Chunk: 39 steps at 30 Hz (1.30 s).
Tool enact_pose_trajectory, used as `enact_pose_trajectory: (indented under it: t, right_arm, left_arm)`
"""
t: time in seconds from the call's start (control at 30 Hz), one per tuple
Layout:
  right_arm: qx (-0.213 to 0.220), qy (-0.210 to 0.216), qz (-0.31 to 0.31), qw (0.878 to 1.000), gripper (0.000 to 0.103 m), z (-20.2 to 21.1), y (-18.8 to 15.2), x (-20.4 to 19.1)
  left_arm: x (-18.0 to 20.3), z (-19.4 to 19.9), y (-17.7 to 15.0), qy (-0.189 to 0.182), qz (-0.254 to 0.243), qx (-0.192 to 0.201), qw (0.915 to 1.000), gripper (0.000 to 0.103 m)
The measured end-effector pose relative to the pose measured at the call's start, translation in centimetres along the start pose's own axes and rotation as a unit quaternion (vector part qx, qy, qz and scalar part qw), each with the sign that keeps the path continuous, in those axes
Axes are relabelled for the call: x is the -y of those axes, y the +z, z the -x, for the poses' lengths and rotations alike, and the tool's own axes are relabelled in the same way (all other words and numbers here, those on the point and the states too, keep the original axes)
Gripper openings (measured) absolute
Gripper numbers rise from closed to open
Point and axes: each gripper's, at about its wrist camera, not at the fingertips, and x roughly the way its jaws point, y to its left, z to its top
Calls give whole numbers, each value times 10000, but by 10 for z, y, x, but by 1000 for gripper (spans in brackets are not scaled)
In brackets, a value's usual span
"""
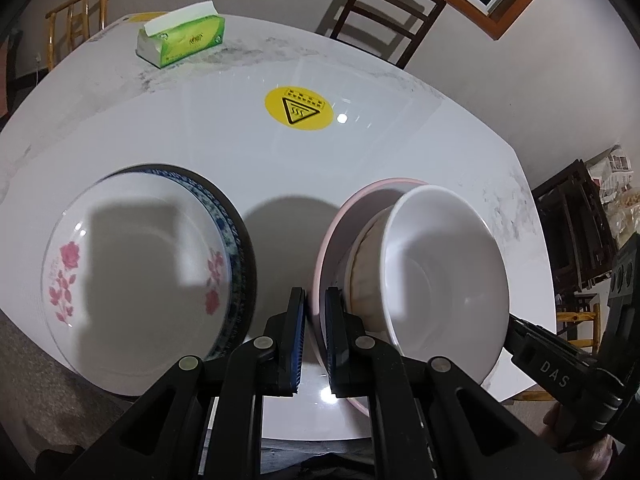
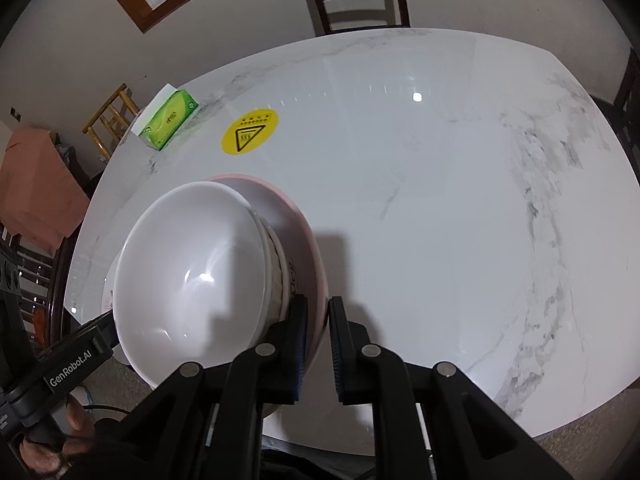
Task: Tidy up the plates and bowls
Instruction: 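Carry the nested bowl stack over the blue-rimmed plate stack with the left tool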
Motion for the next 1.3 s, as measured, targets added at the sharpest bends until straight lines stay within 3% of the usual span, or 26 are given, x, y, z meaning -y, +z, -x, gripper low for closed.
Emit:
enact_pose_trajectory:
  t: [0.47, 0.8, 1.3]
  right_arm:
    - [36, 177, 428, 9989, 12, 5, 23, -57]
    - [-110, 404, 803, 9959, 11, -13, 28, -113]
    - [-479, 478, 1184, 9906, 12, -50, 19, -169]
  left_arm:
    - [-40, 37, 17, 134, 262, 312, 9991, 5]
    - [-87, 60, 20, 438, 624, 519, 9957, 5]
    - [-151, 64, 11, 634, 1095, 480, 9908, 5]
